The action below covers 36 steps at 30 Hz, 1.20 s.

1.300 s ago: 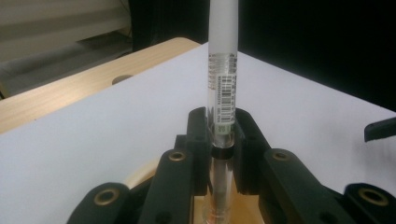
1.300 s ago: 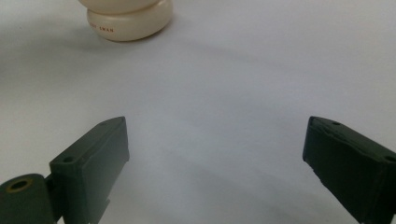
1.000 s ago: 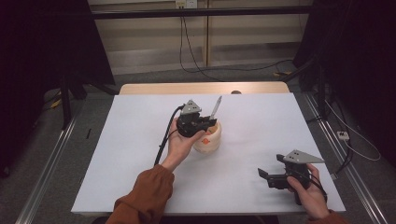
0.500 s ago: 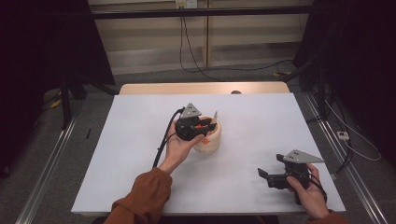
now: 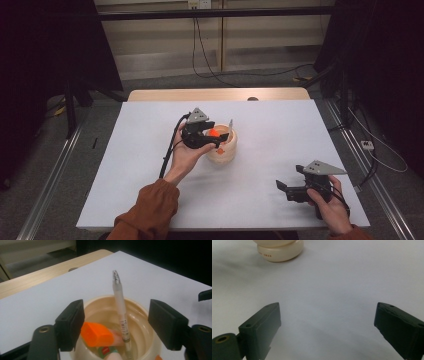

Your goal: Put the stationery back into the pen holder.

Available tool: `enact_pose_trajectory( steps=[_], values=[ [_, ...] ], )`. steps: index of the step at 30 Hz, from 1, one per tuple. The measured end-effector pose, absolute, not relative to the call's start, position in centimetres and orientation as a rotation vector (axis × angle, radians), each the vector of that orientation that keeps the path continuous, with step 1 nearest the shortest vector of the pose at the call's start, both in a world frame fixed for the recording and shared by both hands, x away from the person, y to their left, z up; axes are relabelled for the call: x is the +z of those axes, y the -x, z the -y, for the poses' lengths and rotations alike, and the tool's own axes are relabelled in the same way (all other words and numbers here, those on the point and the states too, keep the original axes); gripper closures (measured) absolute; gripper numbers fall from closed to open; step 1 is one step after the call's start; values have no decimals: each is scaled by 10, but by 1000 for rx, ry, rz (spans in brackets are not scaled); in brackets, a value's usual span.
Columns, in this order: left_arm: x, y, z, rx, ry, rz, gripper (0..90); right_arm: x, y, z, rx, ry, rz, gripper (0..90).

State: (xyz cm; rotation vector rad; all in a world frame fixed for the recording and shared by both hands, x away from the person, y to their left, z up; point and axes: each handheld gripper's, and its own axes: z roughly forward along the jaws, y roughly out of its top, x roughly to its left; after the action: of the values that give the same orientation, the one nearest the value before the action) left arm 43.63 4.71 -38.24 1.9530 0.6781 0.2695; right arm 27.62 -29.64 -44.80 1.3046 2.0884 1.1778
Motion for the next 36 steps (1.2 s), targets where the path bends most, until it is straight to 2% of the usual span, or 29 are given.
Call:
enact_pose_trajectory(
  steps=[4, 14, 36],
  values=[
    [-378, -434, -51, 253, -1952, -701, 138, -448, -276, 296, 1180, -1308, -2087, 68],
    [-369, -427, -60, 291, -1963, -677, 65, -447, -276, 296, 1190, -1305, -2072, 67],
    [-365, -402, -90, 332, -1976, -691, 55, -447, -275, 296, 1189, -1309, -2067, 67]
  ],
)
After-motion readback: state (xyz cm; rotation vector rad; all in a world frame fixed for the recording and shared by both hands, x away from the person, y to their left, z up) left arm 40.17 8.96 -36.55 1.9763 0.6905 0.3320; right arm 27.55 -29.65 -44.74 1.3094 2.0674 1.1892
